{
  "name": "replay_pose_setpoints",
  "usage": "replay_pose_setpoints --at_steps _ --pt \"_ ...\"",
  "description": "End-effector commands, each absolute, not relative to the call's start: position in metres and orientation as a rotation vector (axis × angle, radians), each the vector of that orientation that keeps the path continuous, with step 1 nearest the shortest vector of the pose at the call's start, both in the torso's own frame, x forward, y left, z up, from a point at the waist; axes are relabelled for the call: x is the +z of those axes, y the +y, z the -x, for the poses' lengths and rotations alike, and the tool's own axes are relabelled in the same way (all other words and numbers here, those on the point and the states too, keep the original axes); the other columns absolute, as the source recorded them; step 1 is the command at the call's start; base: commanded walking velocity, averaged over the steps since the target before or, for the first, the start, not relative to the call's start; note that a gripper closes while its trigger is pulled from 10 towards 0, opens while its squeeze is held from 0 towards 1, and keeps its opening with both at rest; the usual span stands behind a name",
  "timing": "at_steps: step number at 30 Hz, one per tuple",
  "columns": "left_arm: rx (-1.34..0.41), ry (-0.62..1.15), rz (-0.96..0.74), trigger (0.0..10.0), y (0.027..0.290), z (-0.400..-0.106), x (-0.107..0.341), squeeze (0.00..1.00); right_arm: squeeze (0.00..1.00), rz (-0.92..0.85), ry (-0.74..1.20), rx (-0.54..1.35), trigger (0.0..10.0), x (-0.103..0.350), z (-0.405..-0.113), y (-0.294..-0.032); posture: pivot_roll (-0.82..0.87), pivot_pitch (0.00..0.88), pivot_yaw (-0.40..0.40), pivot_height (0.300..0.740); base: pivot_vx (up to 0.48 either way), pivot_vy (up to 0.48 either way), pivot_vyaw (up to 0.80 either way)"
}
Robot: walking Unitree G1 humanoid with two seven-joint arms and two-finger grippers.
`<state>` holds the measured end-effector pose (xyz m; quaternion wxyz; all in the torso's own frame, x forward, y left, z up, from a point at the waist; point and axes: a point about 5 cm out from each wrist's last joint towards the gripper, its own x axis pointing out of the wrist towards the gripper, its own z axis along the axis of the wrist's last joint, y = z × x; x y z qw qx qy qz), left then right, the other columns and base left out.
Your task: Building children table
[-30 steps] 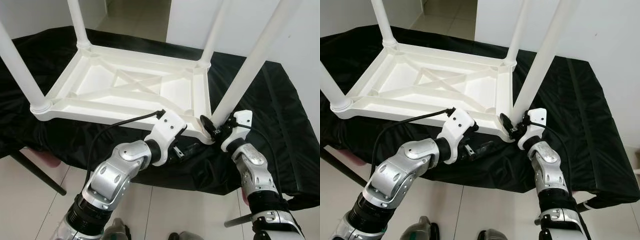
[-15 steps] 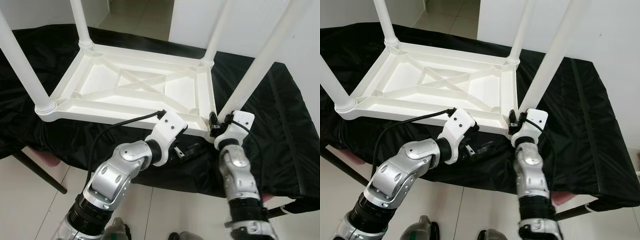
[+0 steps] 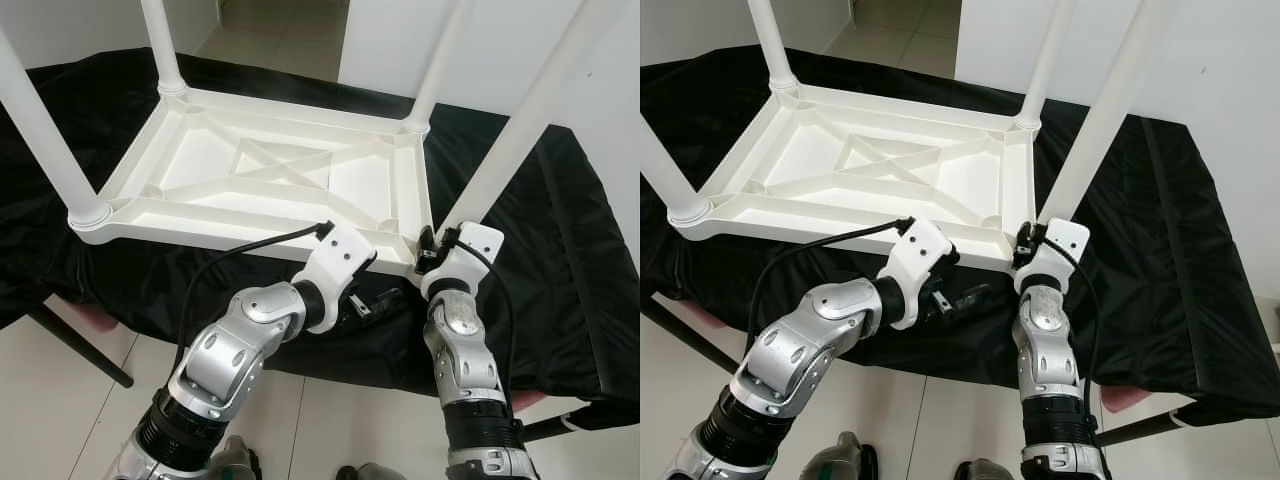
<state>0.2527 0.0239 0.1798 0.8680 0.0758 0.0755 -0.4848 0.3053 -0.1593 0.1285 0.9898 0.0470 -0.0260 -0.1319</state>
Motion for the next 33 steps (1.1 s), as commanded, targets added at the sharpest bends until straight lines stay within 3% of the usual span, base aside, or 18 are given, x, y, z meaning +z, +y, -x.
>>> replay_pose_setpoints --at_steps 1,9,12,13,19,27,33 --pt "-1.005 0.16 -0.162 10.0 0.022 -0.252 0.177 0.0 1.0 -0.095 -0.007 -0.28 10.0 0.119 -0.302 -0.162 0.11 0.026 -0.08 0.74 0.0 0.0 0.0" --pt "-1.006 0.166 -0.163 10.0 0.022 -0.252 0.175 0.0 1.0 -0.108 -0.056 -0.214 10.0 0.123 -0.304 -0.167 0.1 0.024 -0.083 0.74 0.0 0.0 0.0" --pt "-1.005 0.165 -0.162 10.0 0.021 -0.253 0.175 0.0 1.0 -0.139 -0.065 -0.099 10.0 0.121 -0.307 -0.173 0.1 0.019 -0.089 0.74 0.0 0.0 0.0" --pt "-1.005 0.163 -0.162 10.0 0.02 -0.253 0.175 0.0 0.0 -0.139 -0.056 -0.018 10.0 0.119 -0.308 -0.175 0.1 0.019 -0.09 0.74 0.0 0.0 0.0" --pt "-1.004 0.157 -0.165 10.0 0.02 -0.254 0.176 0.0 0.0 -0.084 -0.014 0.24 10.0 0.113 -0.313 -0.188 0.1 0.023 -0.083 0.74 0.0 0.0 0.0" --pt "-1.004 0.152 -0.17 10.0 0.021 -0.255 0.178 0.0 0.0 0.015 -0.024 0.373 10.0 0.124 -0.33 -0.213 0.1 0.028 -0.075 0.74 0.0 0.0 0.0" --pt "-1.0 0.151 -0.171 10.0 0.022 -0.256 0.178 0.0 0.0 0.033 -0.03 0.414 10.0 0.132 -0.34 -0.217 0.1 0.031 -0.071 0.74 0.0 0.0 0.0"
